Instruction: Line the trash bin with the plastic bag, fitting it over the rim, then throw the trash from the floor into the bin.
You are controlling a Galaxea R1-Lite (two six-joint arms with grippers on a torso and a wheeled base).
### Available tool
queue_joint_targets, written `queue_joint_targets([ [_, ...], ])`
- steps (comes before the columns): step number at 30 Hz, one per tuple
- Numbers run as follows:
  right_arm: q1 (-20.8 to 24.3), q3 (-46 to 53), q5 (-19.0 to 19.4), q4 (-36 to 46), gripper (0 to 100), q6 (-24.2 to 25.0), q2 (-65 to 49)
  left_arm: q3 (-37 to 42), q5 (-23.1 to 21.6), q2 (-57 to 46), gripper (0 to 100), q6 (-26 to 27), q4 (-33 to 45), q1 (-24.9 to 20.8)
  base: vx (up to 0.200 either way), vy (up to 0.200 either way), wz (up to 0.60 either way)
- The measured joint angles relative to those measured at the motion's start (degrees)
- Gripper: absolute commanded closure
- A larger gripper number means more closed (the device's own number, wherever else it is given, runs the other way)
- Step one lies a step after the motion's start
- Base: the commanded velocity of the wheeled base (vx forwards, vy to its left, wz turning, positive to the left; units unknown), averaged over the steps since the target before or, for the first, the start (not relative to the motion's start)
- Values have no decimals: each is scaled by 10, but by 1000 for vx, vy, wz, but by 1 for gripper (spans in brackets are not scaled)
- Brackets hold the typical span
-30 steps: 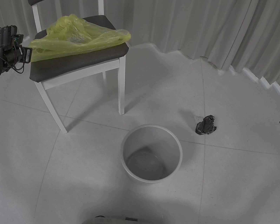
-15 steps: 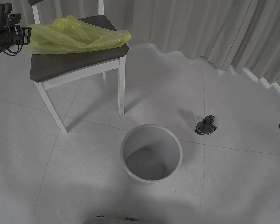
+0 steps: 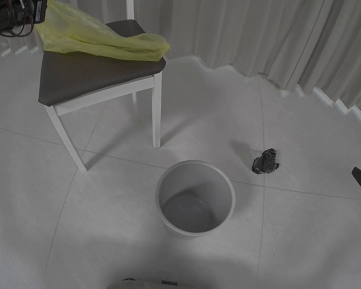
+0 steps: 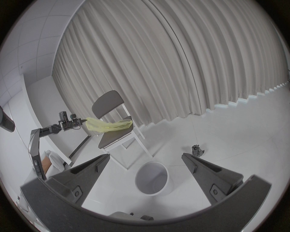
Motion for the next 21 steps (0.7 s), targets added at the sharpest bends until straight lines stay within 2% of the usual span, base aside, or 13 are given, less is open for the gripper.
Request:
queue_joint_targets([
  [7, 36, 11, -4, 1, 0, -12, 0, -63, 1, -19, 100, -16, 52, -42, 0, 0, 0],
  [12, 70, 17, -32, 0, 0, -15, 0, -109, 5, -28, 100, -16, 99, -76, 0, 0, 0],
  [21, 94, 22, -44, 0, 0, -15, 1, -123, 12, -37, 100, -15, 178, -144, 0, 0, 0],
])
